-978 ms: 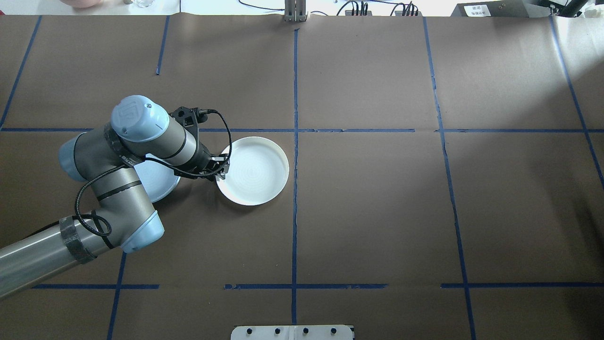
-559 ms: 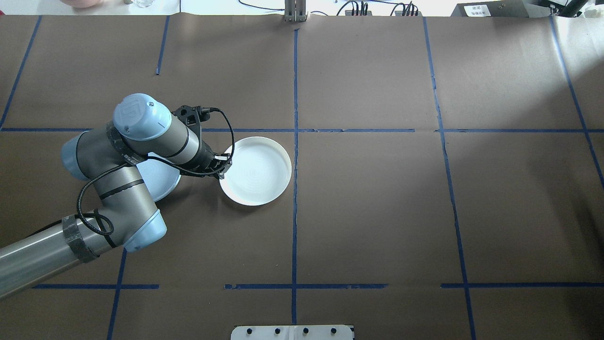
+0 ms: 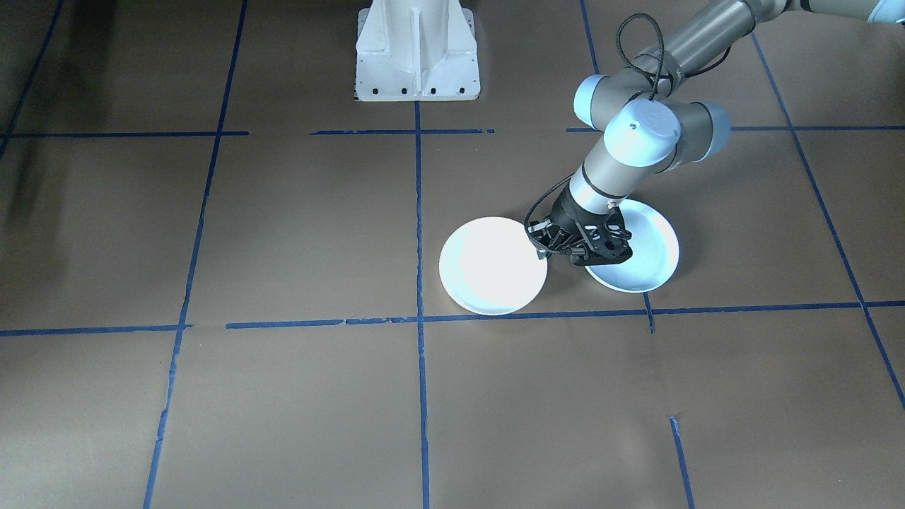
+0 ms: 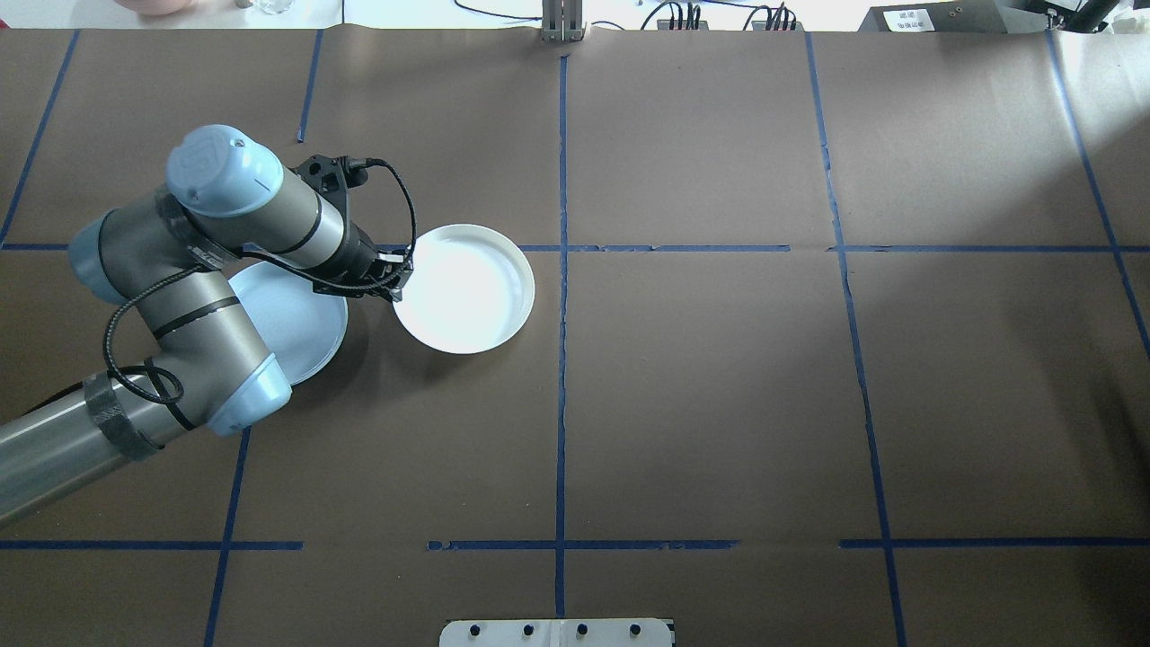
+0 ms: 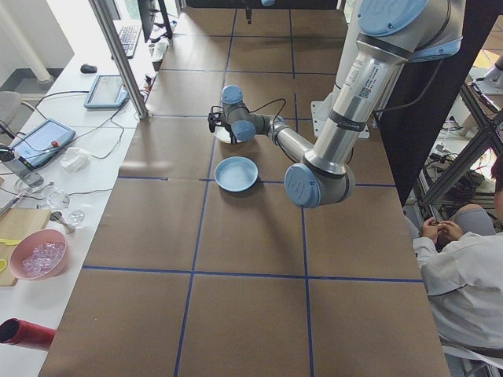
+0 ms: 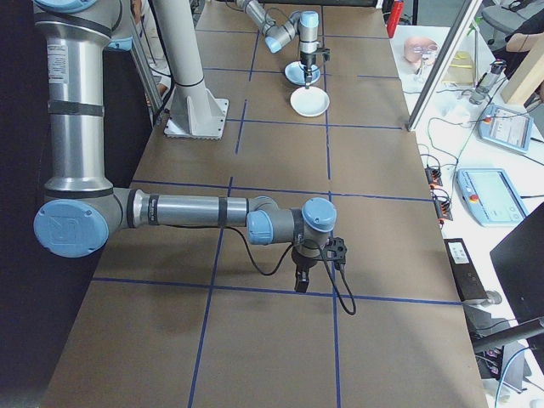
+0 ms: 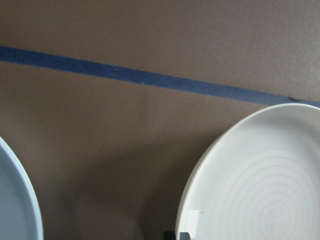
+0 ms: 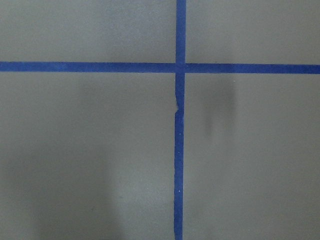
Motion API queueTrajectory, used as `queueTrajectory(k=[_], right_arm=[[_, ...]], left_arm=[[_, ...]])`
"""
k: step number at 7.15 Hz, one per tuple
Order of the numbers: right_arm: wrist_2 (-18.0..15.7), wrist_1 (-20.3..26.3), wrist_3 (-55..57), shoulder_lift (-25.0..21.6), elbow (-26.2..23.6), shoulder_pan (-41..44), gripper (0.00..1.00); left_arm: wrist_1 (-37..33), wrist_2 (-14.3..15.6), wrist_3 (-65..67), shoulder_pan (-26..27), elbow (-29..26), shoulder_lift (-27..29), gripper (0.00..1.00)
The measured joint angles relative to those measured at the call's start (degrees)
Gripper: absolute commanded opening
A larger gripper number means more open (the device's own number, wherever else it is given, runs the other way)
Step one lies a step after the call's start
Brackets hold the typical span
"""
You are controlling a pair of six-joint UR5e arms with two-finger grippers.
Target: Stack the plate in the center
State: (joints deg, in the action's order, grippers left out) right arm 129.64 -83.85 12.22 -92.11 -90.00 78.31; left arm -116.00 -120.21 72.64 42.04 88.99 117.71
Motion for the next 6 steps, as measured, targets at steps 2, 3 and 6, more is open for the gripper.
queueTrajectory(k=[2, 3, 6], right_arm=[[0.0, 0.0, 0.0, 0.0, 0.0, 0.0, 1.00], [0.0, 0.0, 0.0, 0.0, 0.0, 0.0, 1.00], [0.0, 0.0, 0.0, 0.0, 0.0, 0.0, 1.00]], left_arm=[[0.0, -1.8, -1.8, 3.1, 5.0, -4.5, 0.00], [0.0, -2.3, -3.9, 4.5, 7.5, -7.4, 0.00], [-0.8, -5.3, -11.2, 9.2, 10.9, -15.7, 0.00]])
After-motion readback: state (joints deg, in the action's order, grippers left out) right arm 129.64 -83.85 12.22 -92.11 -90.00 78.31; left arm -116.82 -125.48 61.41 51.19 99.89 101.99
